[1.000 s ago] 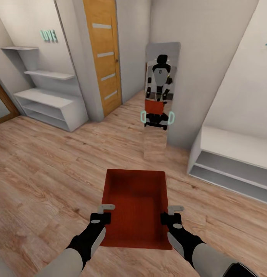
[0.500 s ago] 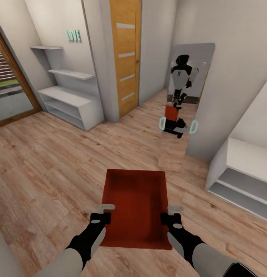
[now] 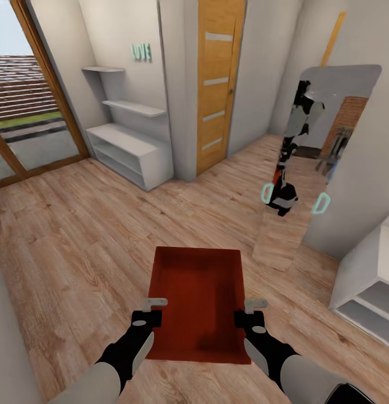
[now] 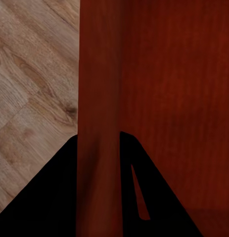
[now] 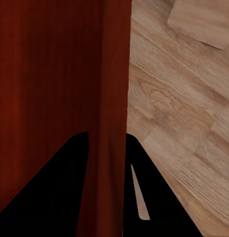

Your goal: Move the two storage containers from the living room to the garage. In the garage, place one container on the floor and stack the other container on top of it (either order is fine).

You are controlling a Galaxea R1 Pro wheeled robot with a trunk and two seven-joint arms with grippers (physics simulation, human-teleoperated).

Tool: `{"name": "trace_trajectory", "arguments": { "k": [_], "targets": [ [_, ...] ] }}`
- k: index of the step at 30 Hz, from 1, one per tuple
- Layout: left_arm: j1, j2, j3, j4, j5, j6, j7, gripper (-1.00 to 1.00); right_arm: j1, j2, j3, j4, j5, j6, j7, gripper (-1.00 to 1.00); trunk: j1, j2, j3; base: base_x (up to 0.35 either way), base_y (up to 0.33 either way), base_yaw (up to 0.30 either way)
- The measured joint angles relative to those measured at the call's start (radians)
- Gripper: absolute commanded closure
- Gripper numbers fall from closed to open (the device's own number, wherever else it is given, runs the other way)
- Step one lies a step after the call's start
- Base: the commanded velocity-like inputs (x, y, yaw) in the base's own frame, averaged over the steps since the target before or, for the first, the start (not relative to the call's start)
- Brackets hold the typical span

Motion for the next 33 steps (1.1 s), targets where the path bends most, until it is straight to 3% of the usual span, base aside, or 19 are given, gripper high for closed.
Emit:
{"name": "trace_trajectory", "arguments": {
  "k": [33],
  "targets": [
    [0.000, -0.001, 0.001, 0.001, -0.001, -0.001, 0.000, 1.00, 0.000, -0.001, 0.000, 0.000, 0.000, 0.000, 0.000, 1.00, 0.000, 0.000, 0.019, 0.322, 0.000, 0.005]
  ]
}}
